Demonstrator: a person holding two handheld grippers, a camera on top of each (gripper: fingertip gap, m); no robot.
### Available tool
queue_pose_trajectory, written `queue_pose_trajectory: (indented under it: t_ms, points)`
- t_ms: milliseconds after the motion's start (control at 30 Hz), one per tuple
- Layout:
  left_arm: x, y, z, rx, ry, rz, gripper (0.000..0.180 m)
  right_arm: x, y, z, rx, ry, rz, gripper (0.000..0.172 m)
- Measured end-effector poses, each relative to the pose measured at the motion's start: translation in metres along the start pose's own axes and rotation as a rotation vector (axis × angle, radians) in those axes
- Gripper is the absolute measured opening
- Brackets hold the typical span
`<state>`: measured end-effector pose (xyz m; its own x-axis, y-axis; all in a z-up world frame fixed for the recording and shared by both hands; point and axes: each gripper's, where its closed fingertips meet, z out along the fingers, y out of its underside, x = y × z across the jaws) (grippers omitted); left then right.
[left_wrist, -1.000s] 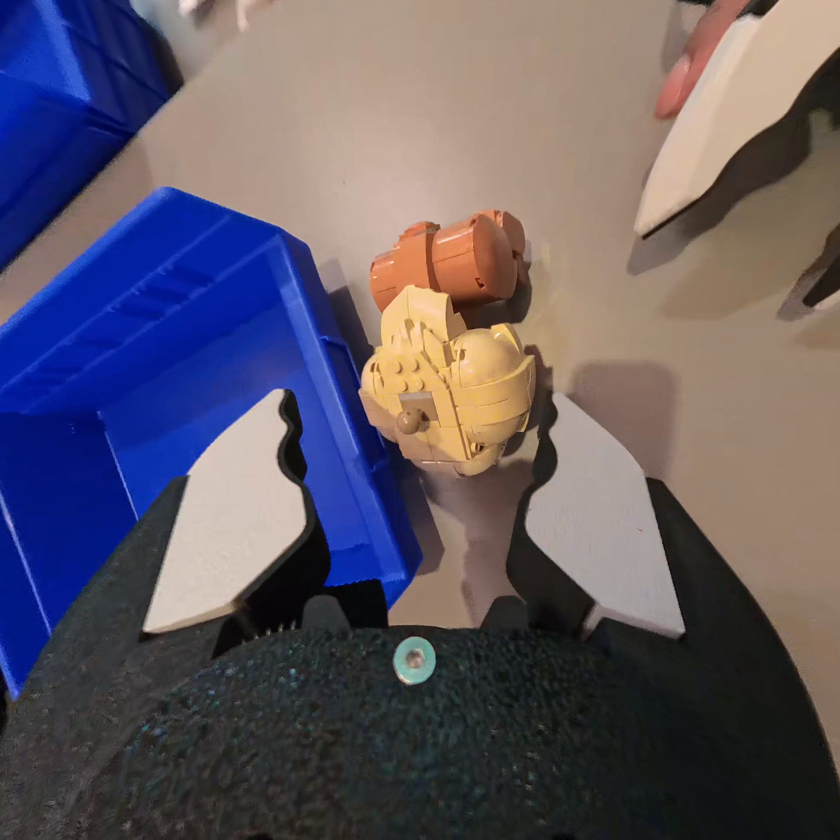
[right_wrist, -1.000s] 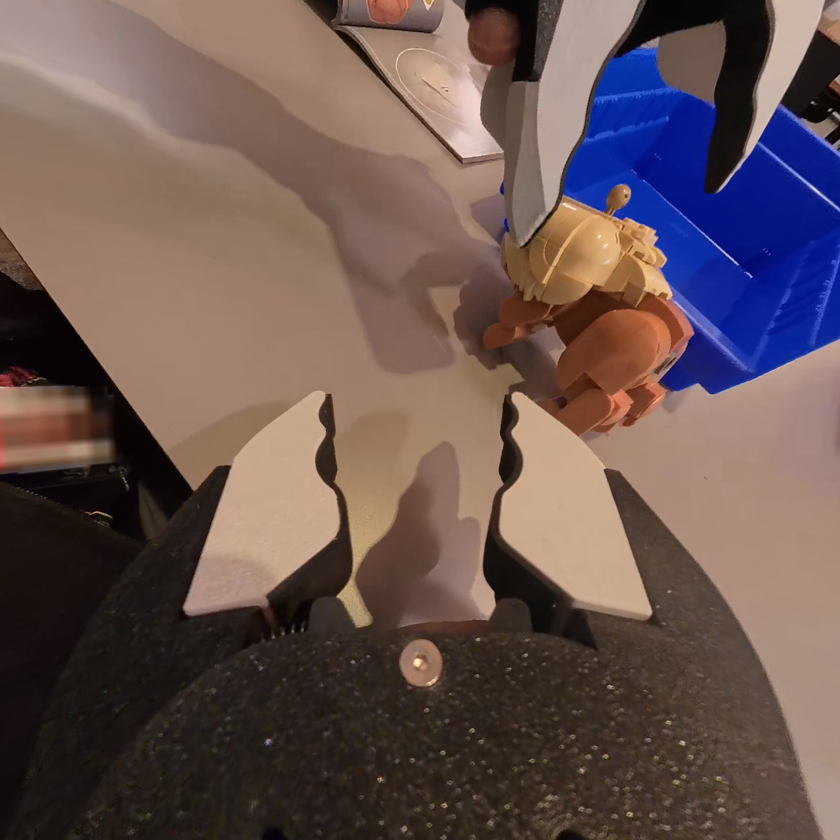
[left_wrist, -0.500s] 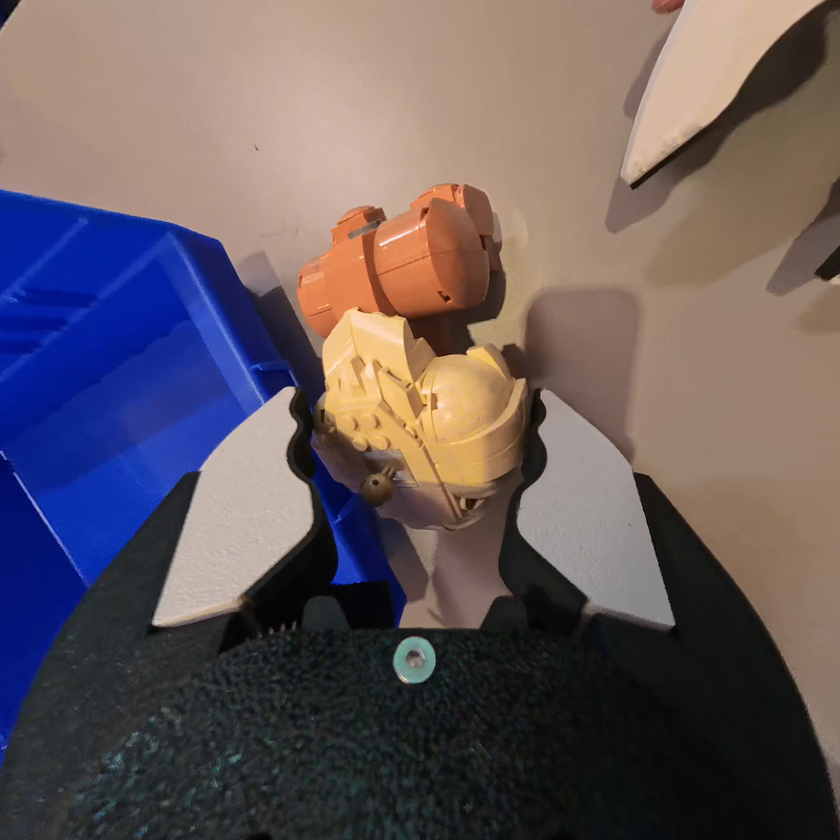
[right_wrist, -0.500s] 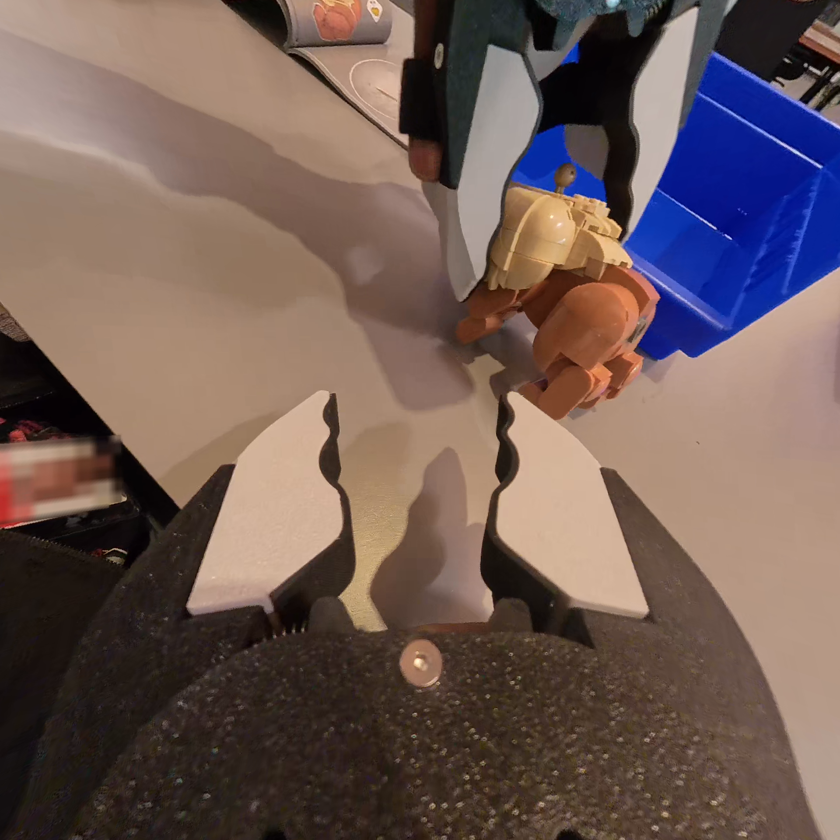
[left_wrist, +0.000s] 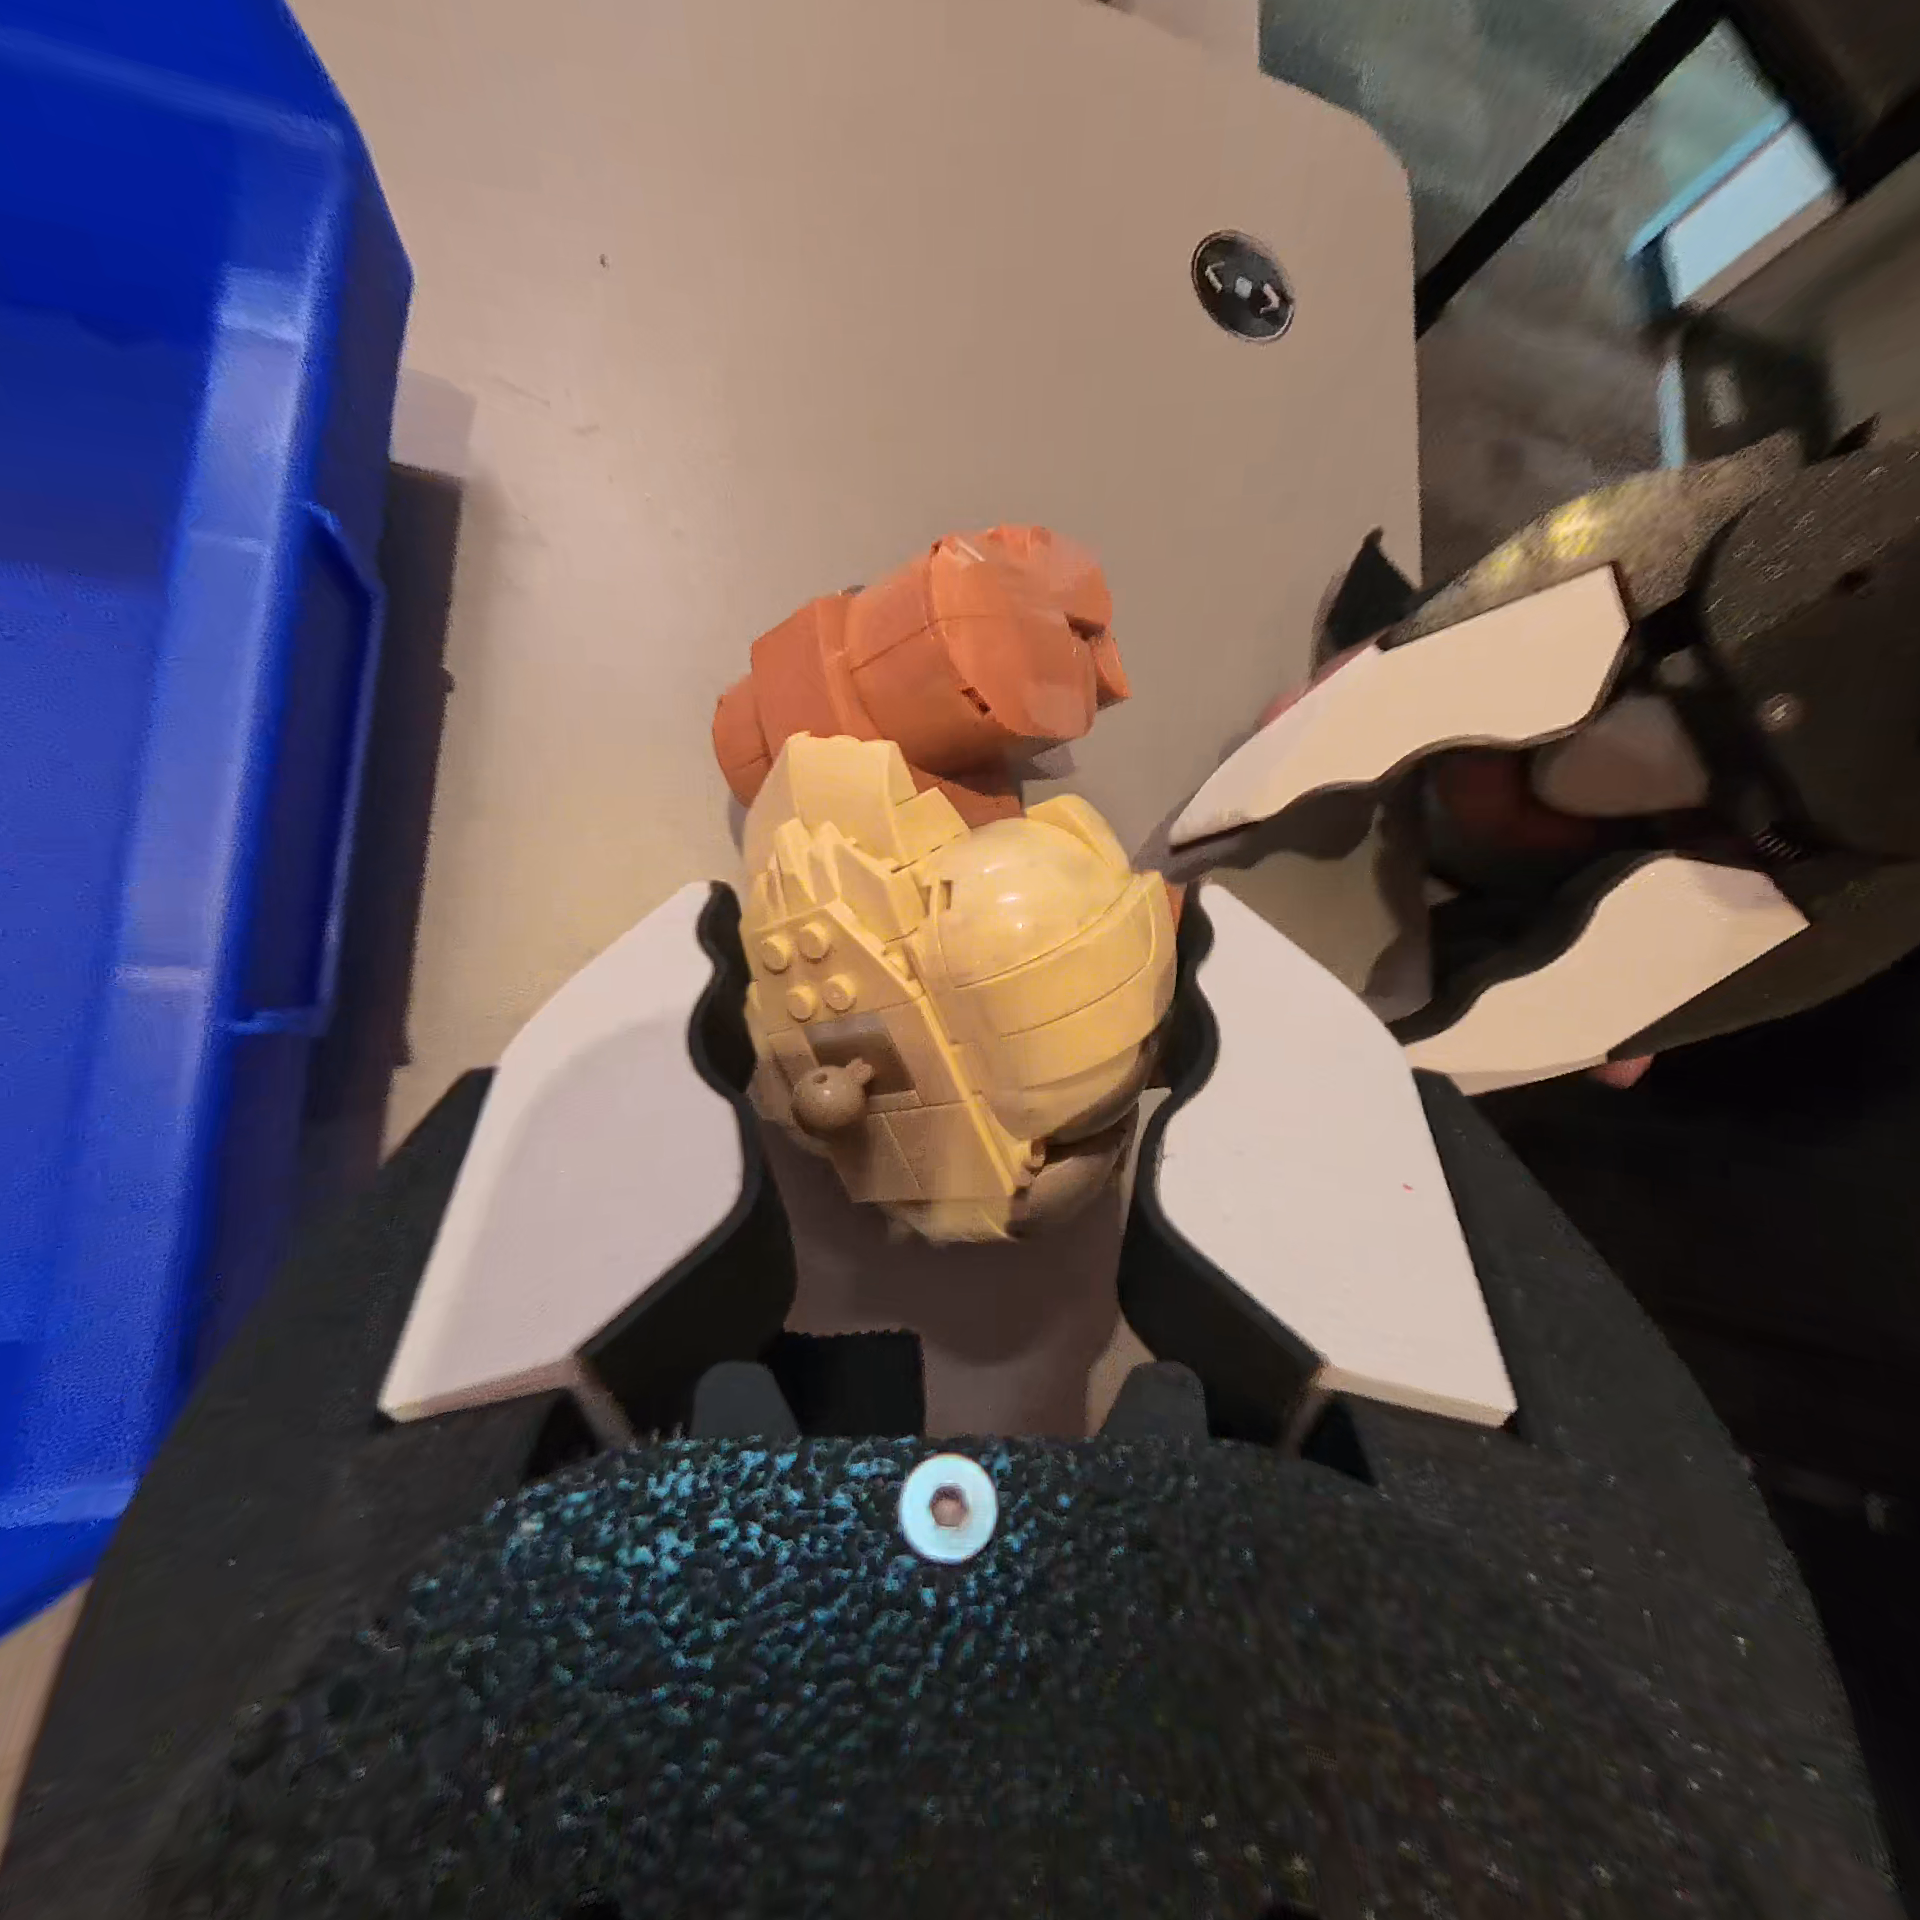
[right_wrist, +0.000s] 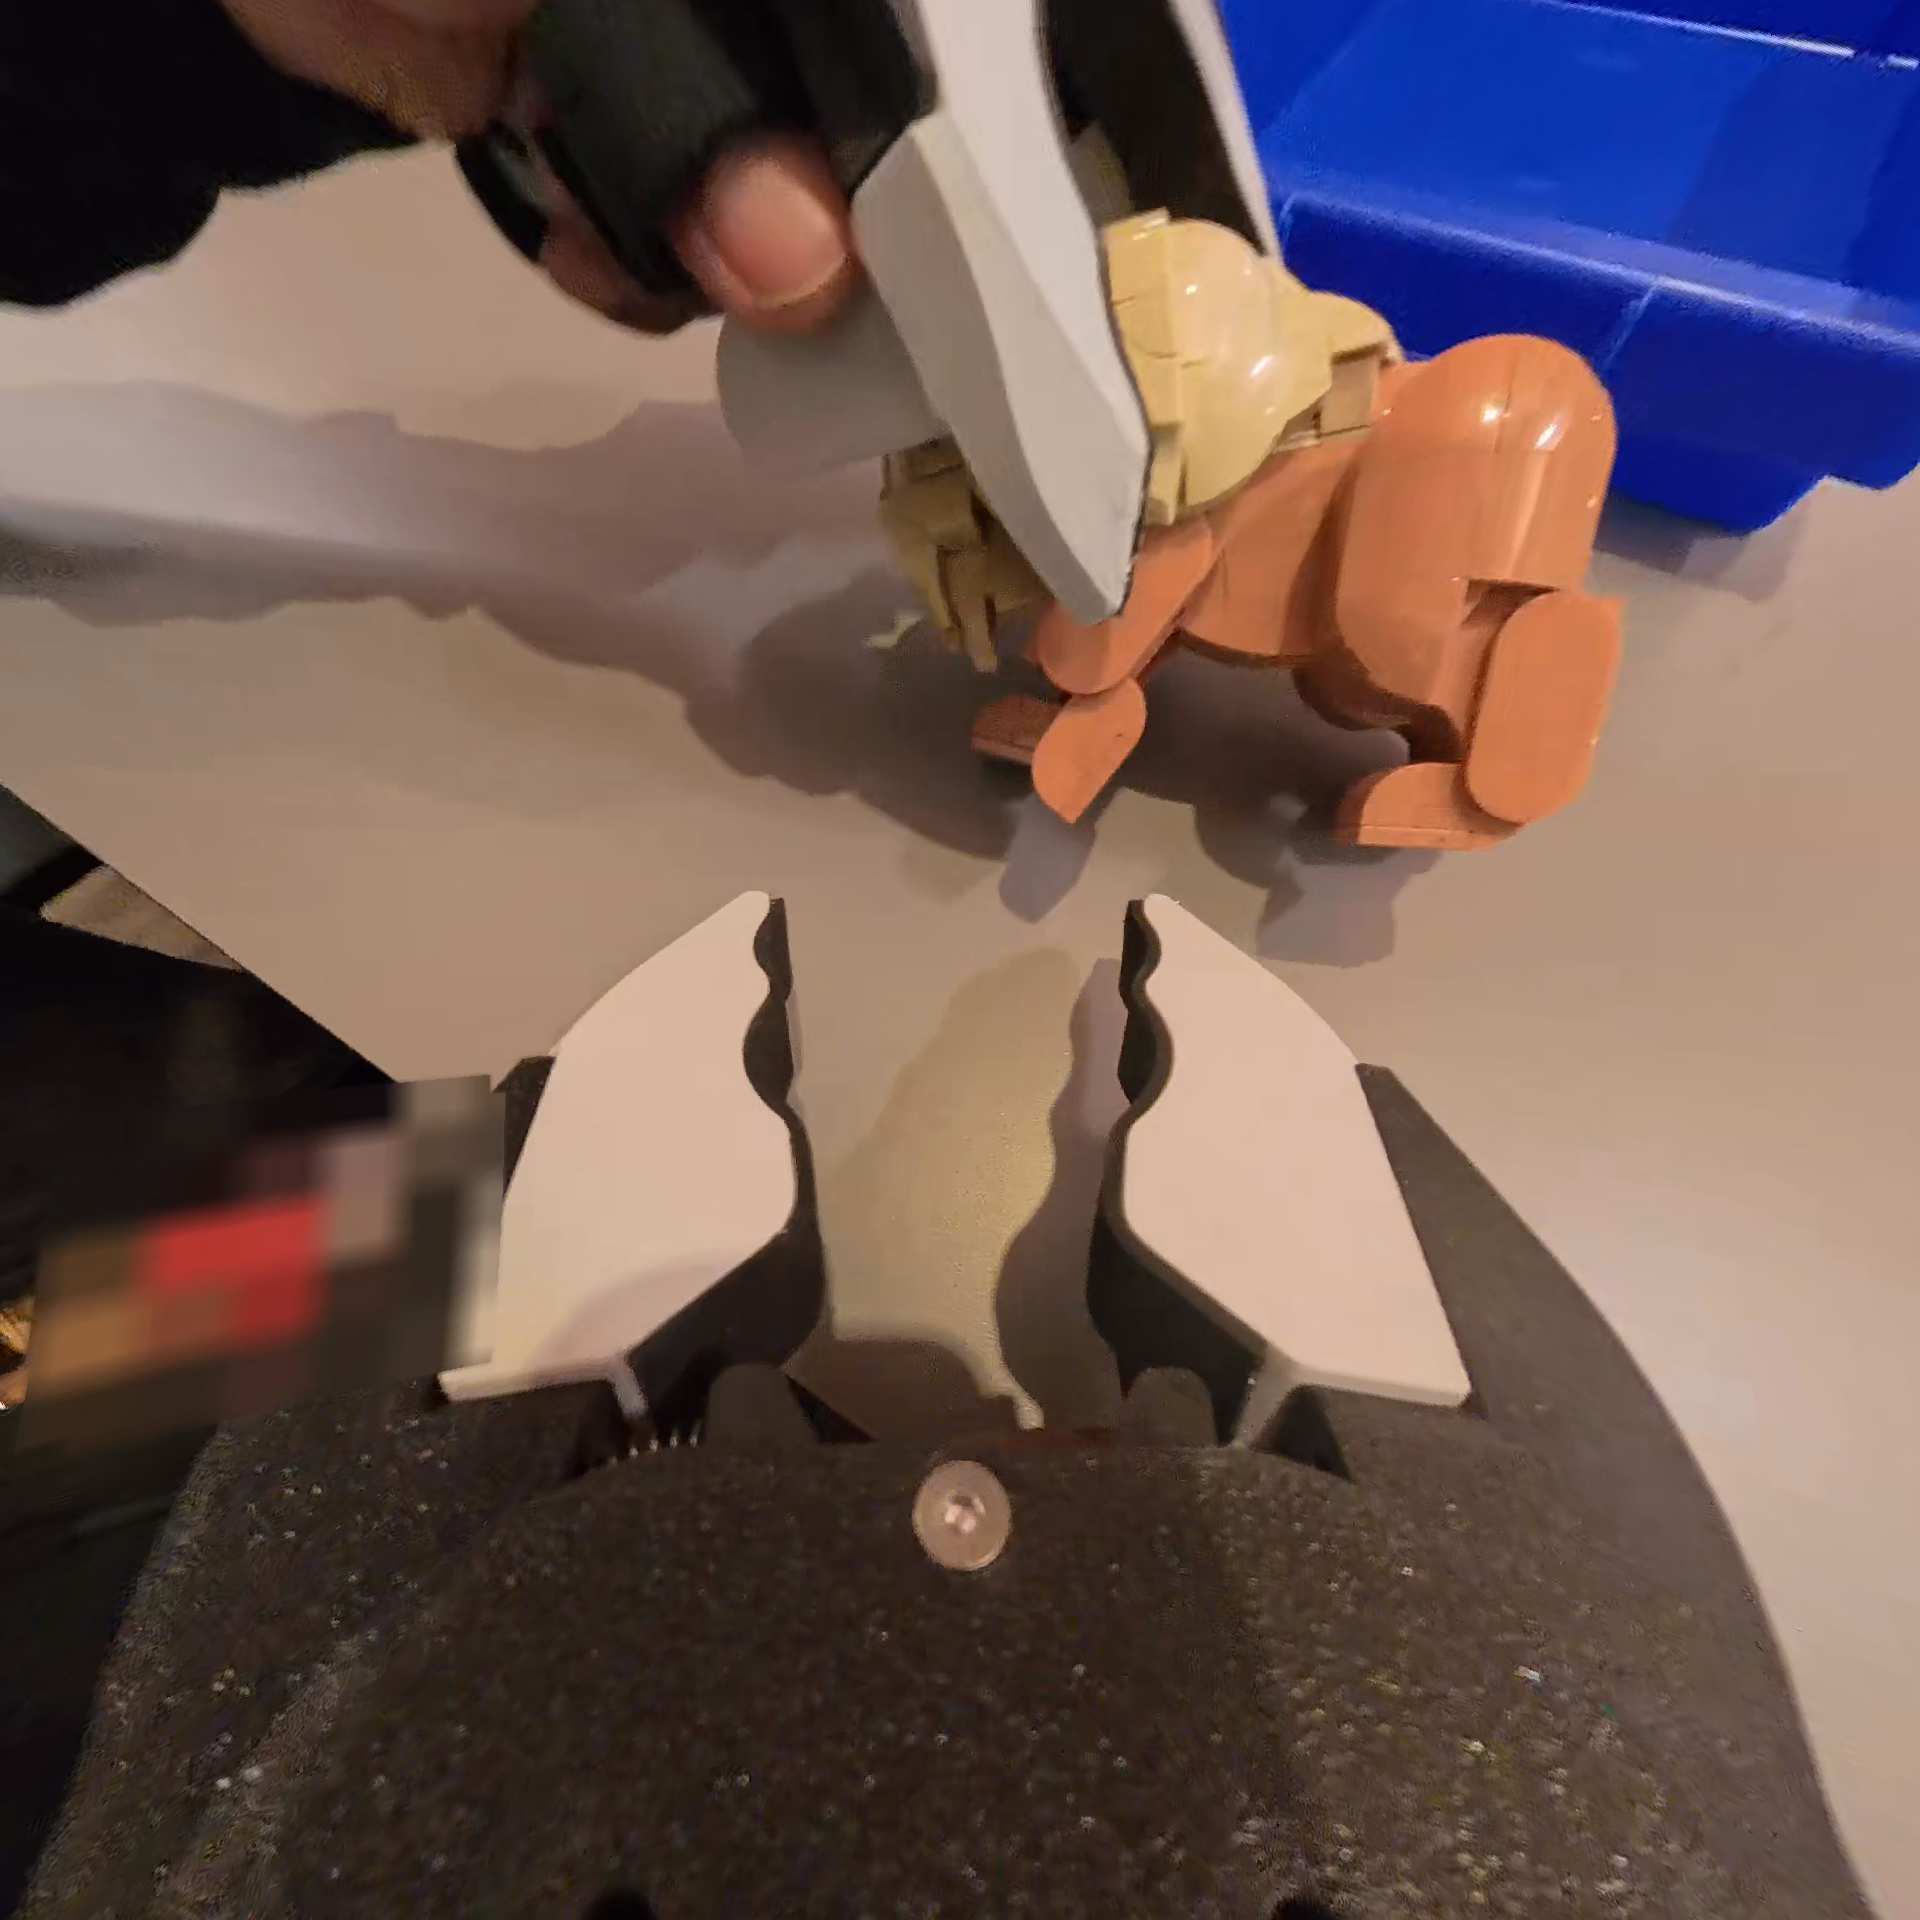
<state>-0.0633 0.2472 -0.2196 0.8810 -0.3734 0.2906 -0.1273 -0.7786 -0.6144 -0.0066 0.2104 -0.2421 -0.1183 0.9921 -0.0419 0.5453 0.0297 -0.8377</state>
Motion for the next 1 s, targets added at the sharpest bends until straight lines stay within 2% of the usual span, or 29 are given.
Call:
queue_pose_trajectory:
  t_ms: [133,367,867,1000]
  points:
    - [0.006,0.003,0.0,0.053,0.031,-0.037,0.079,-0.007,-0.006,0.0,0.044,-0.033,0.097,0.061]
    - [0.006,0.003,-0.001,0.101,0.021,-0.078,0.079,-0.023,-0.012,0.005,0.088,-0.062,0.122,0.063]
    - [0.008,0.001,0.0,0.15,-0.034,-0.062,0.079,-0.007,-0.014,-0.002,0.12,0.107,0.139,0.062]
    - [0.008,-0.001,0.001,0.162,-0.049,-0.057,0.078,-0.011,-0.013,0.007,0.111,0.07,0.168,0.067]
